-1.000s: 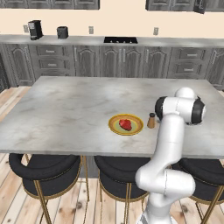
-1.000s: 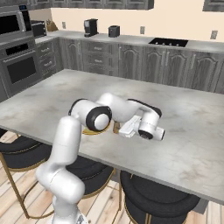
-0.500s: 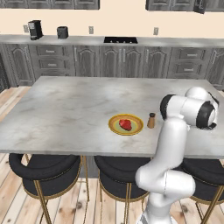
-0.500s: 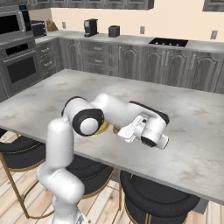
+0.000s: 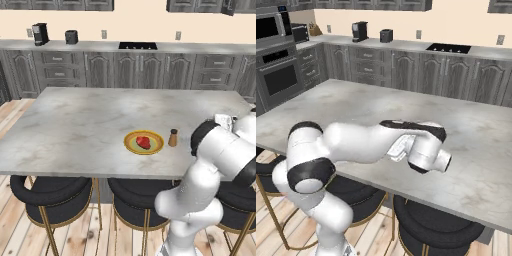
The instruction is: Retrieve the shaker from the cabinet and place it next the steak on a plate on the dining table.
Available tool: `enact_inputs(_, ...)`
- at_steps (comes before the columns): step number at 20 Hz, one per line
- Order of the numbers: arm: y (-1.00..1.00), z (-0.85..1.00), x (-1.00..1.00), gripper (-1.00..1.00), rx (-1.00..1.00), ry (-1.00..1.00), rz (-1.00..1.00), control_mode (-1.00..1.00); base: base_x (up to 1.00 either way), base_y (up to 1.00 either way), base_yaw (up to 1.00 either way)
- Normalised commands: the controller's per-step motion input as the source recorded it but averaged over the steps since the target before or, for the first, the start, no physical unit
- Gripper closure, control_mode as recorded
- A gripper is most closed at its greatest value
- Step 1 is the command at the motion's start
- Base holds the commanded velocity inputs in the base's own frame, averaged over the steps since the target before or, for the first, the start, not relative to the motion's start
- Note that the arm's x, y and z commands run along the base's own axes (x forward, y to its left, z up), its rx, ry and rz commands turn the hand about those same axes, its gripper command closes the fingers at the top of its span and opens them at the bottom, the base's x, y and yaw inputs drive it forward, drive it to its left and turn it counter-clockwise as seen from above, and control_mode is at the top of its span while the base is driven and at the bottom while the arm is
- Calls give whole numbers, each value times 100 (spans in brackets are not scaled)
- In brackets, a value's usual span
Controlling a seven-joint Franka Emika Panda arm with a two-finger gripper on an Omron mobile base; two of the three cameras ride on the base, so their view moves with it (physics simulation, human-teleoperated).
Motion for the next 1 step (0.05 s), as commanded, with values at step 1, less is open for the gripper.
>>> enact_inputs(1,0,100,-100,-100,-9,7,-18,-100,0,0,0)
